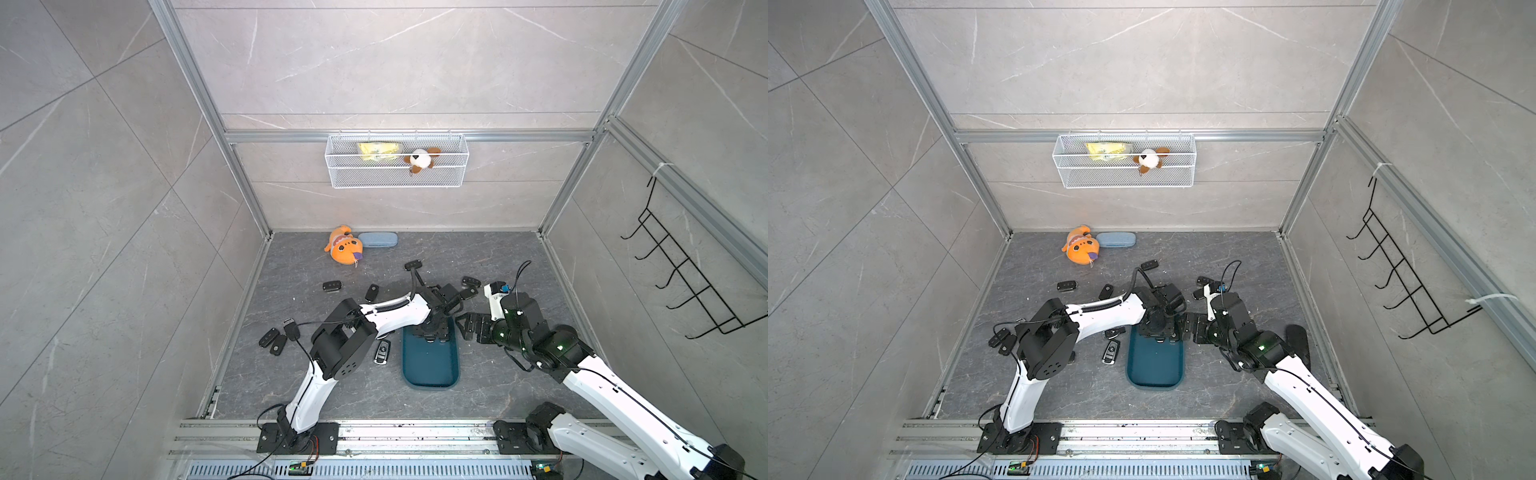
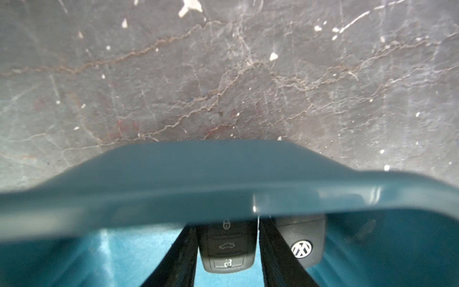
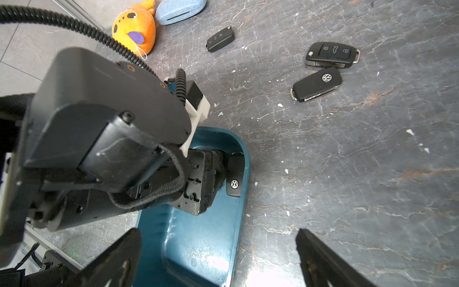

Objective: Place the car key into the storage box
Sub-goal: Place the car key in the storage box.

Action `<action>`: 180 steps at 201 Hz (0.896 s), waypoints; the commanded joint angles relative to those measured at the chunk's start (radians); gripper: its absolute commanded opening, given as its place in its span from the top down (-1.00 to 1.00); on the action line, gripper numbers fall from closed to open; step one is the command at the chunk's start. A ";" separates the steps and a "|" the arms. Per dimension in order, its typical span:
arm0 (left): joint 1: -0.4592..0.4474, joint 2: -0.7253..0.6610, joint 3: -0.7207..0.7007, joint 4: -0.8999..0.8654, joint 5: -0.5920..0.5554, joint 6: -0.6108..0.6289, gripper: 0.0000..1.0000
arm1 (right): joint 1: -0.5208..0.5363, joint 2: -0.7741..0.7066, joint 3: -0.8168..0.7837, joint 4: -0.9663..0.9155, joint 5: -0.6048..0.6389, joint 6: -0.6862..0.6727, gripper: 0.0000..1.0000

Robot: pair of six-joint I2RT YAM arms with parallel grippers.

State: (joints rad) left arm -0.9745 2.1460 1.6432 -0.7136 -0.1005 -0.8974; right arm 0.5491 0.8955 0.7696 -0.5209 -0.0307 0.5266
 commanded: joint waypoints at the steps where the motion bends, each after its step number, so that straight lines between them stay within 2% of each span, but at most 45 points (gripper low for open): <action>1: 0.005 -0.017 0.027 0.013 0.014 0.015 0.13 | -0.004 0.007 -0.006 -0.019 0.006 -0.004 -0.98; 45: 0.005 -0.053 0.017 0.005 0.007 0.015 0.12 | -0.006 0.018 0.007 -0.021 0.009 -0.001 -0.99; 74: 0.006 -0.097 0.001 -0.004 -0.004 0.020 -0.09 | -0.009 0.045 0.037 -0.024 0.025 -0.005 -0.98; 155: 0.024 -0.261 -0.079 0.015 -0.021 0.076 -0.34 | -0.051 0.252 0.192 -0.071 0.233 0.038 -0.98; 180: 0.031 -0.320 -0.114 0.023 -0.039 0.099 -0.71 | -0.089 0.355 0.242 -0.062 0.243 0.069 -0.98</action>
State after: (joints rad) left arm -0.9543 1.9064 1.5551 -0.6971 -0.1078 -0.8371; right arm 0.4892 1.1698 0.9543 -0.5663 0.1513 0.5529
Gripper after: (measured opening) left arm 0.794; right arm 0.992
